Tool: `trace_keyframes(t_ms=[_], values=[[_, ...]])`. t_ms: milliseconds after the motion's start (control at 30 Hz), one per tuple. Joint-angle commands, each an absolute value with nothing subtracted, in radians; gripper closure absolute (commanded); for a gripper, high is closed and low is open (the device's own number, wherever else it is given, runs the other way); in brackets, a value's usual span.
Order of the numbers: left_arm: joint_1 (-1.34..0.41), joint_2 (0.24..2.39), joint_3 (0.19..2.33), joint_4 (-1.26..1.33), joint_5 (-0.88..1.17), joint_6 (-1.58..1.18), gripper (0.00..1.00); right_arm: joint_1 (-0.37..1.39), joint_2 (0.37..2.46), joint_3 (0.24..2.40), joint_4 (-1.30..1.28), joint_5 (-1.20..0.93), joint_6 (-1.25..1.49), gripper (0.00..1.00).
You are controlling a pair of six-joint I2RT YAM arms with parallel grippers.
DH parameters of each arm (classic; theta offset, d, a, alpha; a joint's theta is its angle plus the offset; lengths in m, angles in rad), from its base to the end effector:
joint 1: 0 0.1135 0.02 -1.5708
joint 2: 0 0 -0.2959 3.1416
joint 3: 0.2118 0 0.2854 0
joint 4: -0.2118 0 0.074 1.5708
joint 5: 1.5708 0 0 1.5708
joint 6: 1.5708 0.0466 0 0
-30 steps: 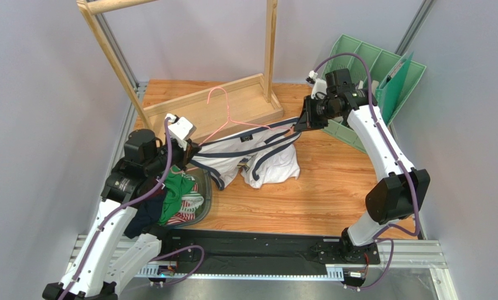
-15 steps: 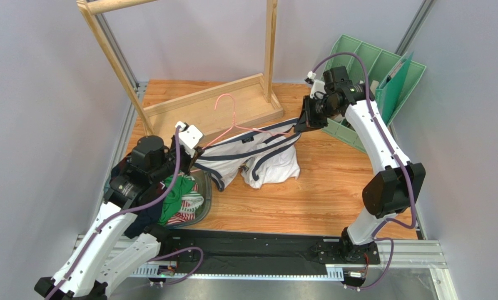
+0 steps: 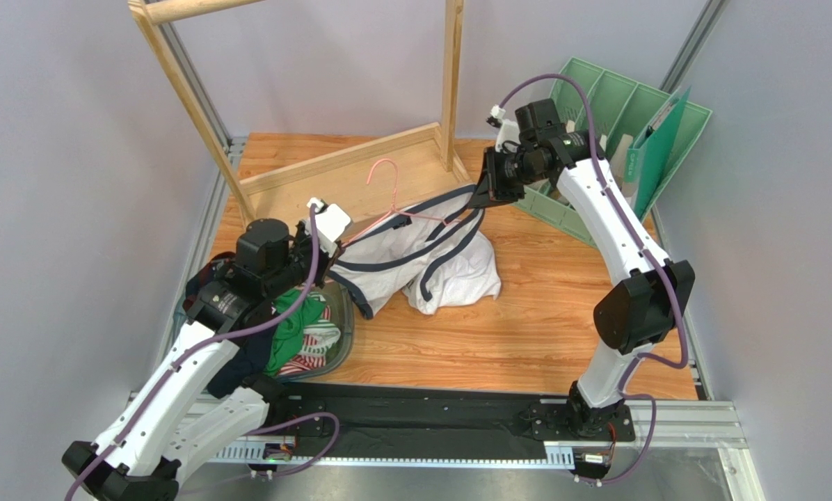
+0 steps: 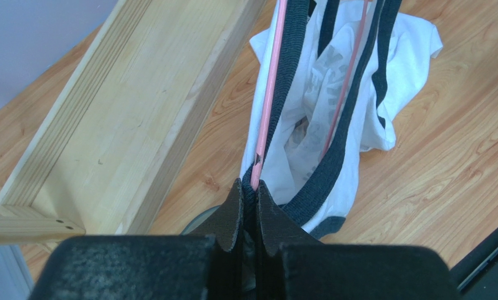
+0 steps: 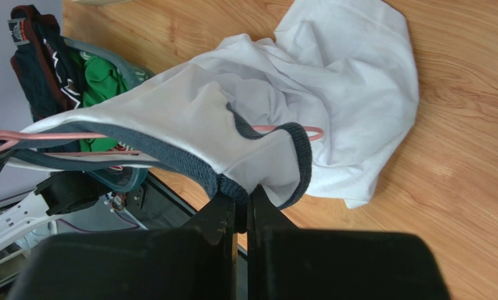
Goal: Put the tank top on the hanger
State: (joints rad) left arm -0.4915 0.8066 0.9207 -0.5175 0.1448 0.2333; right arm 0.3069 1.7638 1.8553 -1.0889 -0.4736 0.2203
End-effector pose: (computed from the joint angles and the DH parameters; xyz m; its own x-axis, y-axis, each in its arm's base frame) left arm 0.1697 -0.0985 0.3713 -0.2017 0.3675 -0.9079 0.6482 0.7450 0.1575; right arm 0.3861 0.1447 0.3921 -0.8917 -0.0786 -0.4457 -0.3175 0.8104 0.4924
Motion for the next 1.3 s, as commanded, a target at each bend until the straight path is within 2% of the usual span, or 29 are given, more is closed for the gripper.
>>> trace_keyframes(t_ms=[0,133,467,667,867,967,1000,1100,1133,1267], values=[[-0.492,0.825,0.948,-0.448,0.106,0.223,1.0,0.359,1.747,1.893,-1.026,-0.497,0.273,1.0],[-0.492,0.831,0.943,-0.41,0.086,0.187,1.0,0.419,1.718,1.841,-0.997,-0.497,0.299,1.0],[-0.489,0.792,0.94,-0.345,0.06,0.107,1.0,0.431,1.675,1.692,-0.936,-0.473,0.325,1.0],[-0.463,0.765,0.94,-0.348,0.087,0.081,1.0,0.431,1.687,1.698,-0.93,-0.482,0.324,0.93],[-0.431,0.738,0.923,-0.328,0.132,0.063,1.0,0.454,1.667,1.706,-0.9,-0.537,0.299,0.75],[-0.42,0.735,0.922,-0.327,0.143,0.06,1.0,0.471,1.641,1.716,-0.908,-0.548,0.275,0.57],[-0.419,0.733,0.919,-0.325,0.146,0.06,1.0,0.477,1.635,1.718,-0.913,-0.552,0.27,0.47],[-0.405,0.724,0.917,-0.318,0.155,0.054,1.0,0.479,1.6,1.718,-0.949,-0.554,0.235,0.4],[-0.393,0.723,0.919,-0.314,0.166,0.052,1.0,0.477,1.577,1.72,-0.977,-0.543,0.223,0.18],[-0.35,0.716,0.923,-0.31,0.222,0.048,1.0,0.477,1.507,1.738,-1.051,-0.476,0.129,0.13]])
